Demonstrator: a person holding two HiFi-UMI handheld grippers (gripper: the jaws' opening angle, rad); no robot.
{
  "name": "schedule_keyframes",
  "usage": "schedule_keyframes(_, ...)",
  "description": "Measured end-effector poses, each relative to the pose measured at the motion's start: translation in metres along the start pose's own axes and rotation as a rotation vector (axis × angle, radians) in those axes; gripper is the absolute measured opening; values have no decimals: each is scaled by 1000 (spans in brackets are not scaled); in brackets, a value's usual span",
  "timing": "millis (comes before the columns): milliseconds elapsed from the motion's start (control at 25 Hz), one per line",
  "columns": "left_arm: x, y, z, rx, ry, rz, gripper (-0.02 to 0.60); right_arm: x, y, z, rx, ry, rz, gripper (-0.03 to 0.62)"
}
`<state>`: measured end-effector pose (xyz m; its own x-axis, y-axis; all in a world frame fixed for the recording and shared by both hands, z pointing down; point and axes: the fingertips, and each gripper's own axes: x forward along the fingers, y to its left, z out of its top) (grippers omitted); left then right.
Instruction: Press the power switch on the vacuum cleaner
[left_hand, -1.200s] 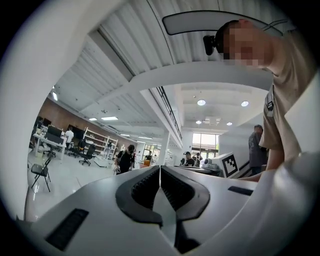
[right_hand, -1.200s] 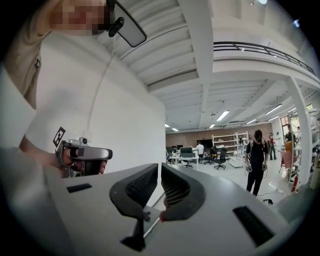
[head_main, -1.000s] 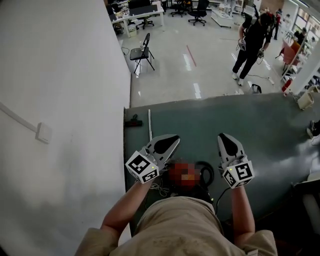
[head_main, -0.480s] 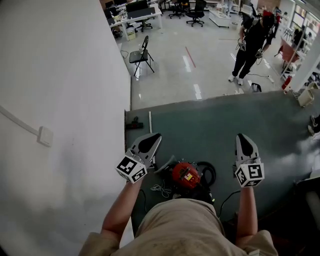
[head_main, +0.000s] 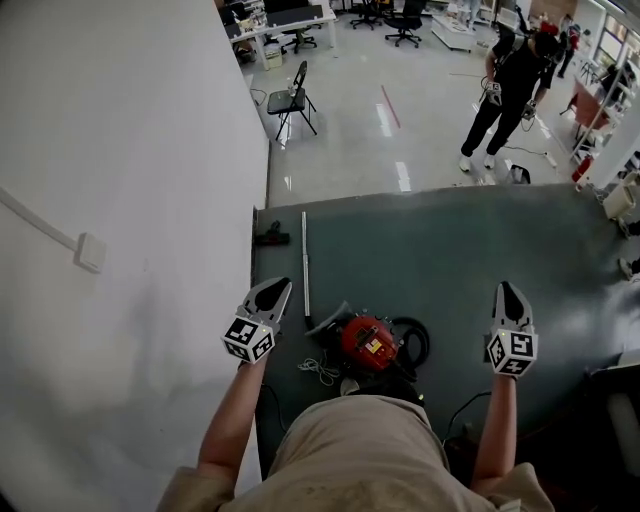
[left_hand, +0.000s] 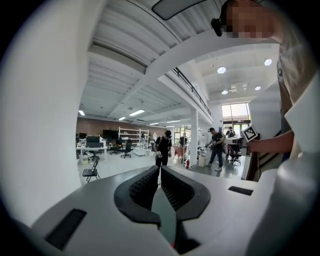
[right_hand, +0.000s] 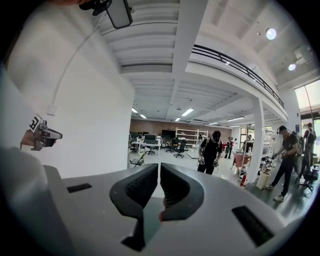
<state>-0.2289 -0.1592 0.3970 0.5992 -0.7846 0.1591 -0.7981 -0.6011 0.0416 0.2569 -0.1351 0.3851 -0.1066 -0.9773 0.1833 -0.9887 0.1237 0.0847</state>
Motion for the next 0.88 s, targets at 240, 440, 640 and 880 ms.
schedule_keyframes(240,-7,-6,-49,-37,78,123,8,1,-30,-65,-28,105,40,11)
schedule_keyframes(440,-2,-51,-86,-153,116,163,8,1,-43,-100,4,154,114,11)
schedule_keyframes(640,31,-119,-99,-222,131,96,9,0,-26,-109,45,159,228,14)
schedule_keyframes(880,85,-199,-92,-223,140,-10,11,4,16,-101,53,137,380,35)
